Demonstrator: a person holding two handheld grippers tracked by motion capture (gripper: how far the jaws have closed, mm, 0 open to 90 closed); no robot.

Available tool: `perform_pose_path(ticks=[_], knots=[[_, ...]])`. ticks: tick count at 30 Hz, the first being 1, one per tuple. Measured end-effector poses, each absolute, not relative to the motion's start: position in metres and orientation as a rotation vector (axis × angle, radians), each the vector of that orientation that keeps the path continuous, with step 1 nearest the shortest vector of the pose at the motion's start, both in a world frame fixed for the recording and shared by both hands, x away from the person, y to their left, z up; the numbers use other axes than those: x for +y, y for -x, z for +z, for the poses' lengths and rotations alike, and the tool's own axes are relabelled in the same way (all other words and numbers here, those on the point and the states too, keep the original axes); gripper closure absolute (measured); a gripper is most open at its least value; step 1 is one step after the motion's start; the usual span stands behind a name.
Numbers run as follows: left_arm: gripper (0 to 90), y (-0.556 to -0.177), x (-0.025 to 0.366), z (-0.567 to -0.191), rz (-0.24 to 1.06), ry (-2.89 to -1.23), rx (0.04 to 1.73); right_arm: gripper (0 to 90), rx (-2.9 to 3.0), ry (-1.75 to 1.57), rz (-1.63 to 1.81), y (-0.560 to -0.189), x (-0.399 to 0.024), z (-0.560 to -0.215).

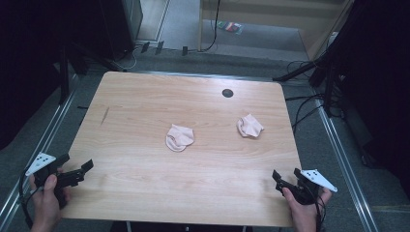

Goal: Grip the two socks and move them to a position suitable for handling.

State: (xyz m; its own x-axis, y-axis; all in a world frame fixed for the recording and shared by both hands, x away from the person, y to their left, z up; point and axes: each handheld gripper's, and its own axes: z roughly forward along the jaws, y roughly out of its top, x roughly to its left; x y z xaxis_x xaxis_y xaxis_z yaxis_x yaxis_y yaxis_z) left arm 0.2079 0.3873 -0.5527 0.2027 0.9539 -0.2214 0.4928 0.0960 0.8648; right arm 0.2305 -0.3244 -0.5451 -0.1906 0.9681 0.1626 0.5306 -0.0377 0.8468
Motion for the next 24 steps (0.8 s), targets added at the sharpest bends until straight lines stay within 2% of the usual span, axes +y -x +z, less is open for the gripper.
perform_pose_path(ticks=[9, 16, 20, 24], knots=[[0.0, -0.208, 0.388, -0.553, 0.613, -1.534, 1.433, 12.8, 1.814, -1.494, 1.229, -0.24, -0.286, -0.523], [0.0, -0.208, 0.388, -0.553, 0.612, -1.528, 1.428, 13.5, 1.959, -1.353, 1.281, -0.261, -0.21, -0.501], [0.0, -0.208, 0.388, -0.553, 0.608, -1.529, 1.43, 14.1, 2.004, -1.306, 1.291, -0.269, -0.184, -0.497], [0.0, -0.208, 0.388, -0.553, 0.608, -1.532, 1.429, 15.7, 2.071, -1.25, 1.319, -0.285, -0.141, -0.497]])
